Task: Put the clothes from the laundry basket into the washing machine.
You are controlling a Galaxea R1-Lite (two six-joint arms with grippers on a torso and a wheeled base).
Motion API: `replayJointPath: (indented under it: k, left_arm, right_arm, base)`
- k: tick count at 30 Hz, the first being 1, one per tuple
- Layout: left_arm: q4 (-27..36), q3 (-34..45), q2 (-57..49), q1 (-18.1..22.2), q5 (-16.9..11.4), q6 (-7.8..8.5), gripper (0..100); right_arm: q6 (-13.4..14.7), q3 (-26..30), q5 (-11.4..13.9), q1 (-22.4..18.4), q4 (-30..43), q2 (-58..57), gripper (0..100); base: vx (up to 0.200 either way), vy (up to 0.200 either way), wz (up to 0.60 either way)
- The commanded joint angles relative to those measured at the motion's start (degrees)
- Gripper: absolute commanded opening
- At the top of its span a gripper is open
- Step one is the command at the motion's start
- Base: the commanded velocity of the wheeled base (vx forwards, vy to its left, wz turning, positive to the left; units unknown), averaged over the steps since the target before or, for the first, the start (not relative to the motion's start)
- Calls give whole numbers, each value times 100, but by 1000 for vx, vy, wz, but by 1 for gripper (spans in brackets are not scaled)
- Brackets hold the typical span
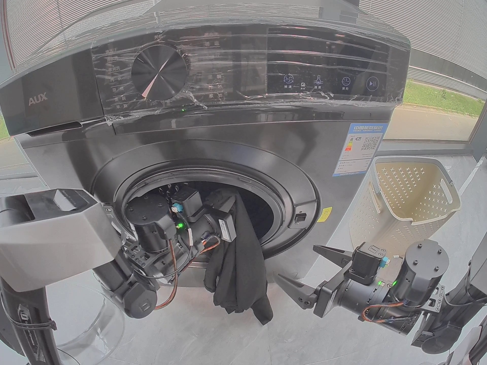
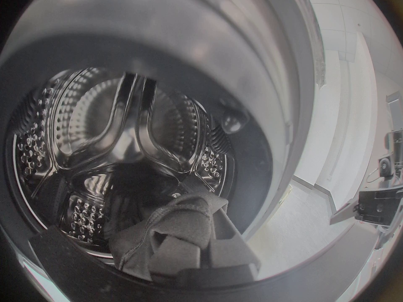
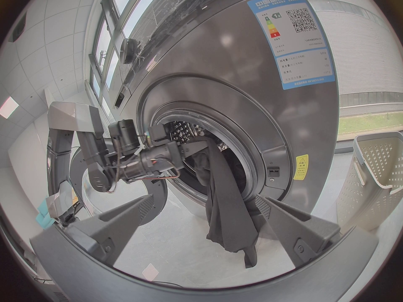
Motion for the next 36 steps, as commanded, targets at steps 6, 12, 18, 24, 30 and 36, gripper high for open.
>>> replayJointPath:
  k: [6, 12, 18, 24, 30, 36]
  left_arm:
    - [600, -1390, 847, 141, 403, -127, 0]
    - [996, -2119, 1075, 343, 729, -83, 0]
    - [1137, -2954, 1339, 545, 1036, -66, 0]
    - [1128, -3095, 1594, 571, 1063, -57, 0]
    - [1172, -3385, 1866, 694, 1071, -48, 0]
    - [1471, -4229, 2209, 905, 1150, -48, 0]
  right_arm:
    - [-13, 155, -6, 47, -146, -94, 100]
    - [-13, 146, -6, 56, -146, -94, 100]
    - [-13, 146, 3, 56, -155, -103, 100]
    - [-13, 146, -6, 64, -155, -103, 100]
    - [-13, 146, -6, 56, -155, -103, 100]
    - [-13, 111, -6, 56, -146, -94, 100]
  base:
    - [0, 0, 0]
    - [0, 0, 0]
    - [0, 0, 0]
    - [0, 0, 0]
    - [0, 0, 0]
    - [0, 0, 0]
